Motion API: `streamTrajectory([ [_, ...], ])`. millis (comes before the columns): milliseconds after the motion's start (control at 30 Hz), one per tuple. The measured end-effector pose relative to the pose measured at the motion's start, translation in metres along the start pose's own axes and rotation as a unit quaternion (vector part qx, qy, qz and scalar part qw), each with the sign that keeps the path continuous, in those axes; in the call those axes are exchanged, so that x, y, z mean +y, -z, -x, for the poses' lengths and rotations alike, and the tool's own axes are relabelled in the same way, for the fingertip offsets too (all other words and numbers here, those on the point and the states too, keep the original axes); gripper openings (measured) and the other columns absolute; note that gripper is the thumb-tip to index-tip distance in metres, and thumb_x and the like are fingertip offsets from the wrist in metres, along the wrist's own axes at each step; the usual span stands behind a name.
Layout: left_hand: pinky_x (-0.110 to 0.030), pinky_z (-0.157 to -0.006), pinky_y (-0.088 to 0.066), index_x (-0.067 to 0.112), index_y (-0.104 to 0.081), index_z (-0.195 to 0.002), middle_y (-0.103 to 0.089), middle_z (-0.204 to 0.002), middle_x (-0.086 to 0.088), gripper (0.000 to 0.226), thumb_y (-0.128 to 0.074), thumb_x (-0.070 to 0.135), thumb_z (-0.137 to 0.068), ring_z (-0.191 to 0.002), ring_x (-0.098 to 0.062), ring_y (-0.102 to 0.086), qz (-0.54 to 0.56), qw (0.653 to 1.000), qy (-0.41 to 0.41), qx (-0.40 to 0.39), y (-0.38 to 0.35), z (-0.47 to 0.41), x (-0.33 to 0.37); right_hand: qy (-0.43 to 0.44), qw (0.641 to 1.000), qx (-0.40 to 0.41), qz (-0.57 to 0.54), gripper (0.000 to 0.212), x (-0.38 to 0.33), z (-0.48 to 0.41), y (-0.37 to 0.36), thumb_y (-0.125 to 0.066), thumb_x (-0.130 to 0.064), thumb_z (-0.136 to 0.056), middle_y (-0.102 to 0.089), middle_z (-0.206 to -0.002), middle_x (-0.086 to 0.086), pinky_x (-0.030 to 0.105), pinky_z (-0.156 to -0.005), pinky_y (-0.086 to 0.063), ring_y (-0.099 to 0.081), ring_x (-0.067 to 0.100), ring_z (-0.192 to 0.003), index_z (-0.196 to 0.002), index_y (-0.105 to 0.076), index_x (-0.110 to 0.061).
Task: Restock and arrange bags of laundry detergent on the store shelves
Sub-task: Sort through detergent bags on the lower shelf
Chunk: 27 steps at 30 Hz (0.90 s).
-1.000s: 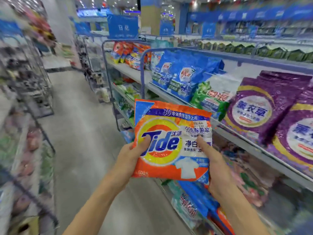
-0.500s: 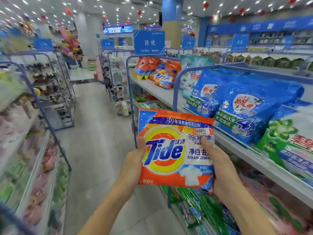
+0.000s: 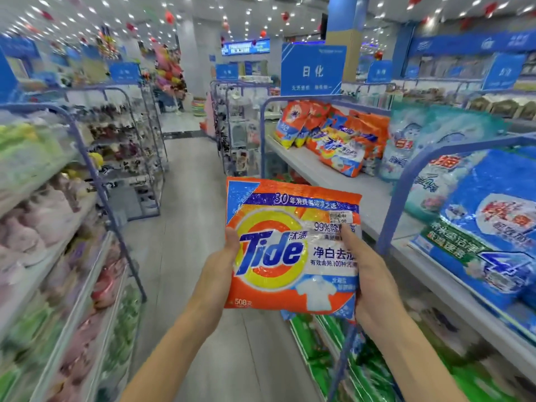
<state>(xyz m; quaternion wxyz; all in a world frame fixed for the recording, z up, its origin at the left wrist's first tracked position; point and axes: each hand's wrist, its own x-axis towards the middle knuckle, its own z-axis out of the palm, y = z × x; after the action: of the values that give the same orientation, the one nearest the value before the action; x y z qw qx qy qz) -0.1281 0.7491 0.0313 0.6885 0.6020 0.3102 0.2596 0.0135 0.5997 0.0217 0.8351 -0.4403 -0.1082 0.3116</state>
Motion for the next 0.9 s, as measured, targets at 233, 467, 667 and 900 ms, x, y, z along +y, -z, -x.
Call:
streamTrajectory([
  [233, -0.044, -0.079, -0.062, 0.026, -0.068, -0.108, -0.080, -0.093, -0.003, 0.060, -0.034, 0.070, -0.084, -0.082, -0.025, -0.078, 0.017, 1.000, 0.008, -0.012, 0.051, -0.146, 0.017, 0.009, 1.000, 0.014, 0.013, 0.040, 0.031, -0.125, -0.071, -0.072, -0.039, -0.083, -0.075, -0.111, 0.022, 0.067, -0.101, -0.049, -0.072, 0.044, -0.102, -0.112, -0.076, -0.012],
  [467, -0.054, -0.091, -0.057, 0.027, -0.068, -0.112, -0.079, -0.101, -0.007, 0.062, -0.038, 0.072, -0.082, -0.089, -0.031, -0.077, 0.029, 0.998, 0.019, -0.050, 0.077, -0.300, 0.042, 0.002, 0.999, 0.030, -0.016, 0.038, 0.042, -0.247, -0.125, -0.072, -0.045, -0.080, -0.075, -0.113, 0.020, 0.063, -0.104, -0.049, -0.073, 0.042, -0.103, -0.103, -0.082, -0.017],
  [667, -0.055, -0.092, -0.057, 0.025, -0.071, -0.110, -0.079, -0.099, -0.009, 0.064, -0.040, 0.073, -0.081, -0.088, -0.032, -0.077, 0.028, 0.994, 0.048, -0.093, 0.062, -0.425, 0.044, 0.015, 0.998, 0.056, -0.005, 0.045, 0.044, -0.352, -0.132, -0.068, -0.050, -0.086, -0.074, -0.117, 0.020, 0.061, -0.102, -0.050, -0.072, 0.042, -0.106, -0.113, -0.078, -0.016],
  [900, -0.057, -0.094, -0.056, 0.027, -0.073, -0.108, -0.079, -0.097, -0.010, 0.064, -0.038, 0.074, -0.084, -0.087, -0.033, -0.077, 0.006, 0.989, 0.070, -0.128, 0.016, -0.587, 0.041, 0.037, 0.995, 0.088, -0.025, 0.047, 0.042, -0.501, -0.114, -0.056, -0.049, -0.097, -0.073, -0.119, 0.021, 0.060, -0.093, -0.056, -0.072, 0.042, -0.106, -0.117, -0.076, -0.012],
])
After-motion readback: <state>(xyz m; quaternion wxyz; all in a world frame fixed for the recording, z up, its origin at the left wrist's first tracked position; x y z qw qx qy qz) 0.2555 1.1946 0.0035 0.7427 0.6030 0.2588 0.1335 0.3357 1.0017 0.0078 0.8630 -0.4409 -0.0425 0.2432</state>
